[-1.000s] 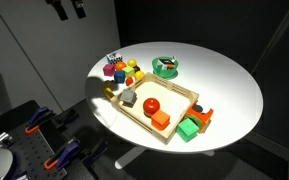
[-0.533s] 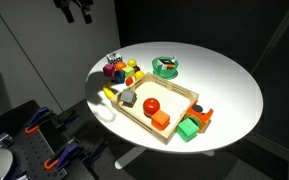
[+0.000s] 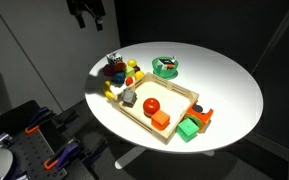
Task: Put the dark blue toy block in the box
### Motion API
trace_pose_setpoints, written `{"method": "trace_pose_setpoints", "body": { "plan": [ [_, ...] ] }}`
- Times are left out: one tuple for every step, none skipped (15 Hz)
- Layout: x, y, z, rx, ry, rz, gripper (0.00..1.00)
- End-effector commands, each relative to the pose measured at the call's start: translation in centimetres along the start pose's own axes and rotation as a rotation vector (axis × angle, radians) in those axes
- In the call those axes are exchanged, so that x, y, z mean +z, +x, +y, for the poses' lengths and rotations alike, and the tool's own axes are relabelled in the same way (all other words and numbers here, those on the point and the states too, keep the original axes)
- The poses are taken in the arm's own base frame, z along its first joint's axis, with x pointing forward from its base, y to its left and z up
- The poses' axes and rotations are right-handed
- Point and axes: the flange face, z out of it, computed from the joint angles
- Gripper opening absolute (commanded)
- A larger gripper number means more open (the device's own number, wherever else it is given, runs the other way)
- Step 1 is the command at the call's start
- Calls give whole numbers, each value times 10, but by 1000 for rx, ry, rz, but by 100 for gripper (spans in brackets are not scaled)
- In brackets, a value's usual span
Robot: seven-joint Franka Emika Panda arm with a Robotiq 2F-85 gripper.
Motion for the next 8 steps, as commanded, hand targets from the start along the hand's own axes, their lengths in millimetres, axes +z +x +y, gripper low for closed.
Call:
{"method": "trace_pose_setpoints", "body": {
  "plan": [
    [8, 26, -1, -36, 46, 4, 100],
    [13, 31, -2, -48, 58, 5, 100],
    [16, 36, -2, -58, 67, 9, 100],
    [20, 40, -3, -71, 77, 14, 100],
    [24, 44, -2, -83, 85, 19, 100],
    [27, 48, -2, -95, 89, 26, 100],
    [31, 52, -1, -109, 89, 33, 100],
    [34, 56, -1, -120, 87, 38, 100]
  ]
}}
